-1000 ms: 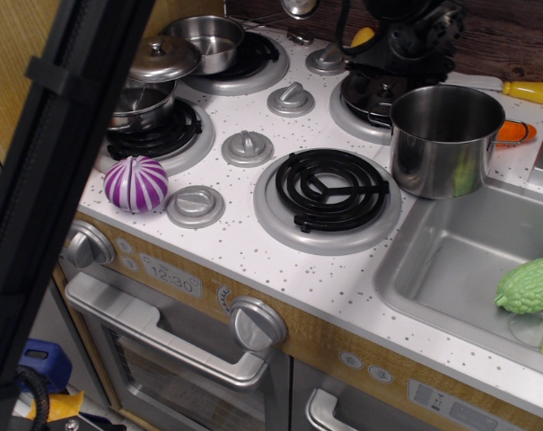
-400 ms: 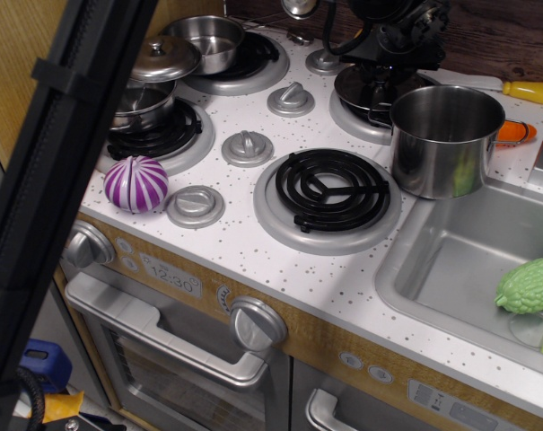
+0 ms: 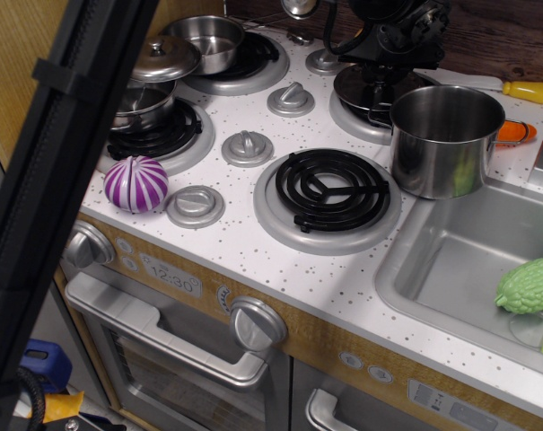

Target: Put lid on pot or pan

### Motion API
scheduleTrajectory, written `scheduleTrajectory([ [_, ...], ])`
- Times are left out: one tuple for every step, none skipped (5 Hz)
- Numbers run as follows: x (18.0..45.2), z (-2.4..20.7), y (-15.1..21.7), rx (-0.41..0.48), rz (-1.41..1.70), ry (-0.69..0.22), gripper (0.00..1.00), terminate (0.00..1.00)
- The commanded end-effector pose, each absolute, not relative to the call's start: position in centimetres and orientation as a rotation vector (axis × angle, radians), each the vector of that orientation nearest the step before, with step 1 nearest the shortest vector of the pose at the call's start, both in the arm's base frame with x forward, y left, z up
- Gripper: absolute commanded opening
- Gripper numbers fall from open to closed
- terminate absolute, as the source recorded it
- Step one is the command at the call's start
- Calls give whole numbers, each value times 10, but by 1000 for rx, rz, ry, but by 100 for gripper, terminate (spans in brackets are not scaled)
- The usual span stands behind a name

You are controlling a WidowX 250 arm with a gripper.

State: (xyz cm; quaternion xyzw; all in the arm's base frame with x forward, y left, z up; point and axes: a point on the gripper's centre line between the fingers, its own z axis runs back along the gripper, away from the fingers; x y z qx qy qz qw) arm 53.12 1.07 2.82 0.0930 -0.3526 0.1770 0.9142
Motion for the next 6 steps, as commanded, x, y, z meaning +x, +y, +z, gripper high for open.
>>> scheduleTrajectory([
  [526,66,9,255,346,-778,0,0],
  [520,88,15,336,314,-778,0,0],
  [514,104,25,404,286,-783,0,0],
  [502,121,34,456,269,-764,0,0],
  [487,138,36,497,277,-748,0,0],
  [473,151,26,536,306,-744,0,0],
])
